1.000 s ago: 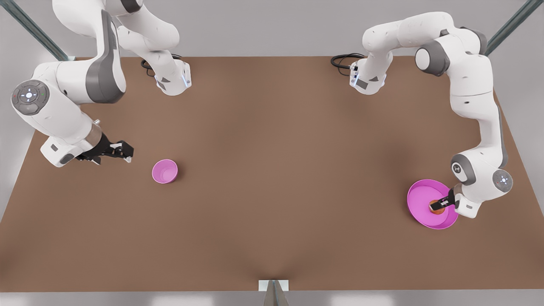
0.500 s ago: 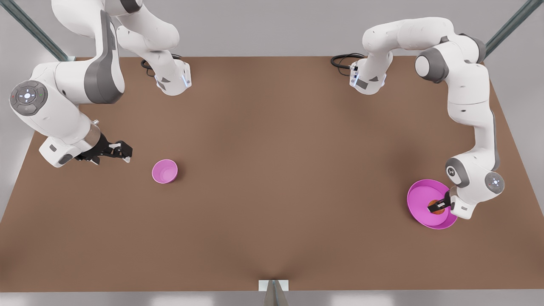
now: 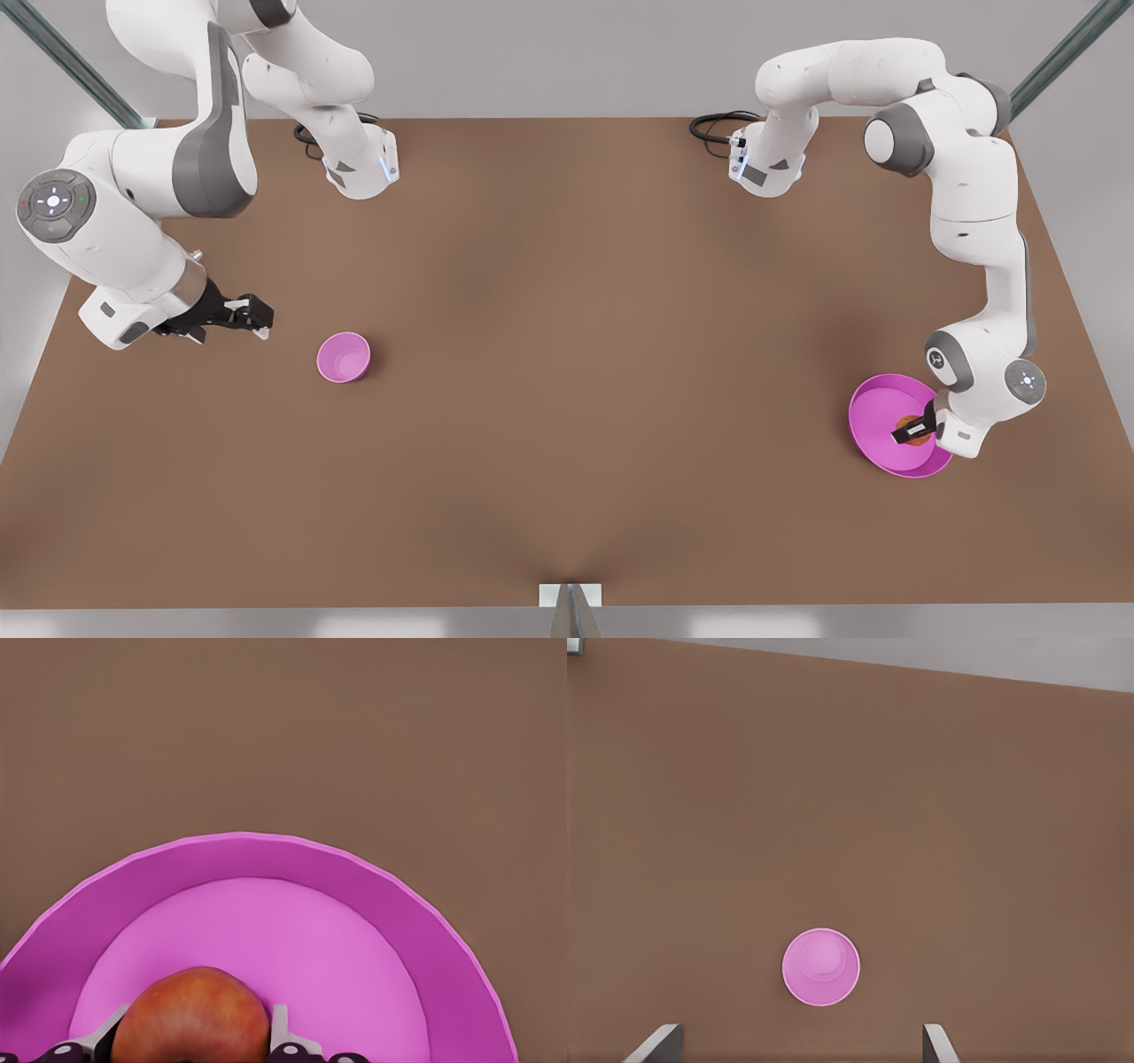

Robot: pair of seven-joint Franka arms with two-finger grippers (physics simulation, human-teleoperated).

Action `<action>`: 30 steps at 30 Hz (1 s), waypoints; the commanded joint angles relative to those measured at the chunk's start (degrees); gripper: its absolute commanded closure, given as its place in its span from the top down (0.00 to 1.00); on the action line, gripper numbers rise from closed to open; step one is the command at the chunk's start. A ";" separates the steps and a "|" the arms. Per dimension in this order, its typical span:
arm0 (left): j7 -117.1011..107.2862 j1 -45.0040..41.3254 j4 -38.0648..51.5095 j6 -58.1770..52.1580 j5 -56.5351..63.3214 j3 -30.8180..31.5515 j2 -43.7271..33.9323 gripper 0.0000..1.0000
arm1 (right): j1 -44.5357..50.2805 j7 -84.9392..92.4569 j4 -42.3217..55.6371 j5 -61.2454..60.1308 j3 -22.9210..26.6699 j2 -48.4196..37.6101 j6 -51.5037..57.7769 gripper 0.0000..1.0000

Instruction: Use the left arm to pick up the apple from the plate, transfer it to the gripper of the right arm, and then use the right arm to place it into the bowl

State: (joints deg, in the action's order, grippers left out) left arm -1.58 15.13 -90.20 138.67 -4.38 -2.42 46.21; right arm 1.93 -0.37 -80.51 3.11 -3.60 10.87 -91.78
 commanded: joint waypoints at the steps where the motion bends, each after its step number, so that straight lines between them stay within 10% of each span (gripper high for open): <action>1: 0.34 -0.01 0.03 0.11 -0.01 0.05 -0.06 0.73 | 0.00 0.37 0.09 -0.04 0.00 -0.06 0.02 1.00; 8: 6.85 -7.21 1.96 -7.96 1.31 0.75 -10.42 0.67 | 0.09 -0.33 0.09 -3.90 -0.09 -0.06 0.02 1.00; 12: 7.11 -10.38 2.14 -17.56 1.22 20.52 -17.73 0.61 | -0.18 -2.35 0.18 -20.07 -0.44 2.66 -0.42 1.00; 17: 25.20 -13.99 4.16 -16.69 -2.65 30.27 -15.71 0.62 | 0.70 -5.34 0.27 -30.44 -1.06 7.23 -3.84 1.00; 30: 125.68 -24.53 15.06 -8.86 -67.78 34.68 5.21 0.63 | 1.58 12.50 -18.62 -67.80 -8.62 9.60 -32.06 1.00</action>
State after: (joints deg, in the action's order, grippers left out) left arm 48.58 -8.72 -75.46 129.55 -62.01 32.21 50.84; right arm 3.63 -1.18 -98.13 -58.51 -12.13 20.52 -115.17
